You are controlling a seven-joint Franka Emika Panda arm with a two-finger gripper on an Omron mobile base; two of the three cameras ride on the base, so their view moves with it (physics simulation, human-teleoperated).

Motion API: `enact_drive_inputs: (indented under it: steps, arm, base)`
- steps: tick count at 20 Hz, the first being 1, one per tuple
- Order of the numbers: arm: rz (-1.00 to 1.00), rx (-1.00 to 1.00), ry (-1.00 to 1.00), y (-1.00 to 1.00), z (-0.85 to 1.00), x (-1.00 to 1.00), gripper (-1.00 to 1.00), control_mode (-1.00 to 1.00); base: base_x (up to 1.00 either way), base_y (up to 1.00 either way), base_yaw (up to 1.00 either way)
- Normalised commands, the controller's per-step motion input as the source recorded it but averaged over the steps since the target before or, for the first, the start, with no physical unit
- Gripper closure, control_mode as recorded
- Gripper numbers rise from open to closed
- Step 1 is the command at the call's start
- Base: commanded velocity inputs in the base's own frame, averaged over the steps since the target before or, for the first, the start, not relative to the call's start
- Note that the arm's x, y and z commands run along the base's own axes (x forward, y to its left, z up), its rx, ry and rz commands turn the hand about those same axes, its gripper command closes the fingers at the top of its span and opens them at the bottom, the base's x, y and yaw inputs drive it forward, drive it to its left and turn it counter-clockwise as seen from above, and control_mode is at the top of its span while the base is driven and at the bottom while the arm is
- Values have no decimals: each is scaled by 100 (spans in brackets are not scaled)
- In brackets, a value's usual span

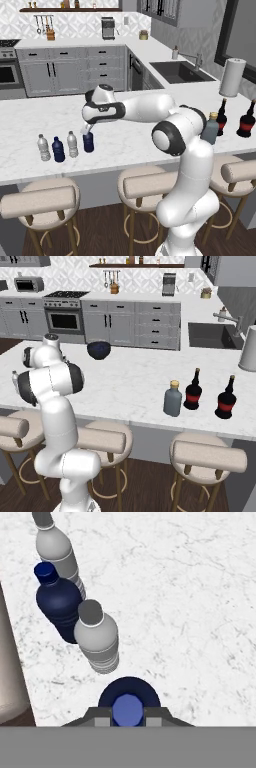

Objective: Move the plastic bottles in the middle to the plastics group, and the glass bottles in the middle to the glass group.

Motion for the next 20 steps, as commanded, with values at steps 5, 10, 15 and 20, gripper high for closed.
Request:
enact_drive_inputs:
  steps: [5,10,15,20]
  arm:
    - [0,3,0,0,0,9,100,-100]
    - [0,3,0,6,0,1,100,-100]
    - [1,0,0,12,0,0,100,-100]
    - [0,0,0,8,-26,0,100,-100]
  base:
    - [0,0,0]
    - [0,0,0]
    - [0,0,0]
    - [0,0,0]
